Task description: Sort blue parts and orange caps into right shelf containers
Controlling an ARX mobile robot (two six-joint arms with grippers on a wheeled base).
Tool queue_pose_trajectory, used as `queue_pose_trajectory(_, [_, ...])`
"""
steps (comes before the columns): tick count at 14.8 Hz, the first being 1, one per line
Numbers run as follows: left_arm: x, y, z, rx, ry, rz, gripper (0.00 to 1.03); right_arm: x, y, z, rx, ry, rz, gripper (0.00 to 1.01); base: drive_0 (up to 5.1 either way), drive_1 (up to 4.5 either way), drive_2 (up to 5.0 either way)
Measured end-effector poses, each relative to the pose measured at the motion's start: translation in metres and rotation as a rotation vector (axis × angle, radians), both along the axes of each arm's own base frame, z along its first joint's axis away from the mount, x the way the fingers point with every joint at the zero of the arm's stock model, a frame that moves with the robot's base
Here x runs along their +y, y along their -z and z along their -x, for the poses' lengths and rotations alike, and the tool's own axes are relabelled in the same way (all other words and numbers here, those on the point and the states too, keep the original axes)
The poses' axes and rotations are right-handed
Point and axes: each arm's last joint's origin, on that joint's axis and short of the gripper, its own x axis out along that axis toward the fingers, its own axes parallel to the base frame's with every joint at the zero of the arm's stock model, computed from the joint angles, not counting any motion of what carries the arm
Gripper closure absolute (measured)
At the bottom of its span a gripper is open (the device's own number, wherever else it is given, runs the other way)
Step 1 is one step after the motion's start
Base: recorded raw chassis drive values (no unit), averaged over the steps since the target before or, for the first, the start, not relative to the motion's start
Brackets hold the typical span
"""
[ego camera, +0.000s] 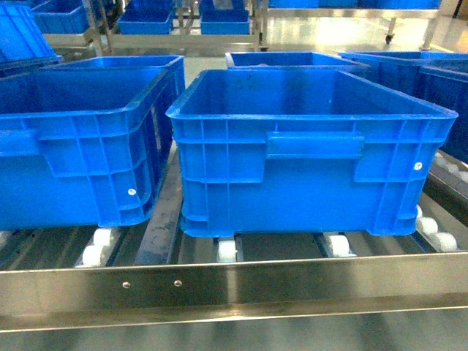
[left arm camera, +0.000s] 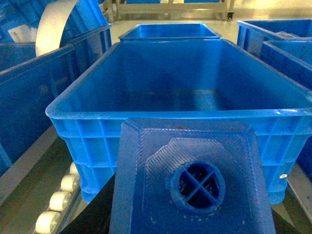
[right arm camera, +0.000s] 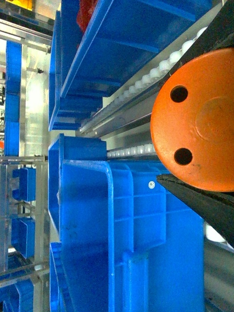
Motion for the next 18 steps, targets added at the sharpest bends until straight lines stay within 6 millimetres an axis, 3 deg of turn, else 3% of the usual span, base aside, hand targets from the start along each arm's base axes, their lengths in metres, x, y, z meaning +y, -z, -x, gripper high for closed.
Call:
queue_pose_trajectory(7, [0.000,0.000,0.000,0.000,0.000,0.000,0.58,0.000,0.000,0.000,0.000,0.000,0.000,0.58,0.0,0.00,0.0])
queue_pose_trajectory(8, [0.000,0.000,0.000,0.000,0.000,0.000,0.58,0.000,0.001,-0.001,0.072,0.019,0.016,0.58,0.0,0.00,0.0])
queue_pose_trajectory(10, [0.000,0.000,0.000,0.000,0.000,0.000,0.58,0.001,-0.008,-0.001,0.167,0.046,0.054,0.58,0.0,0.00,0.0])
queue_pose_trajectory(18, [0.000,0.000,0.000,0.000,0.000,0.000,0.58,0.006,-0.022,-0.019,0.160,0.032,0.046,0.58,0.0,0.00,0.0])
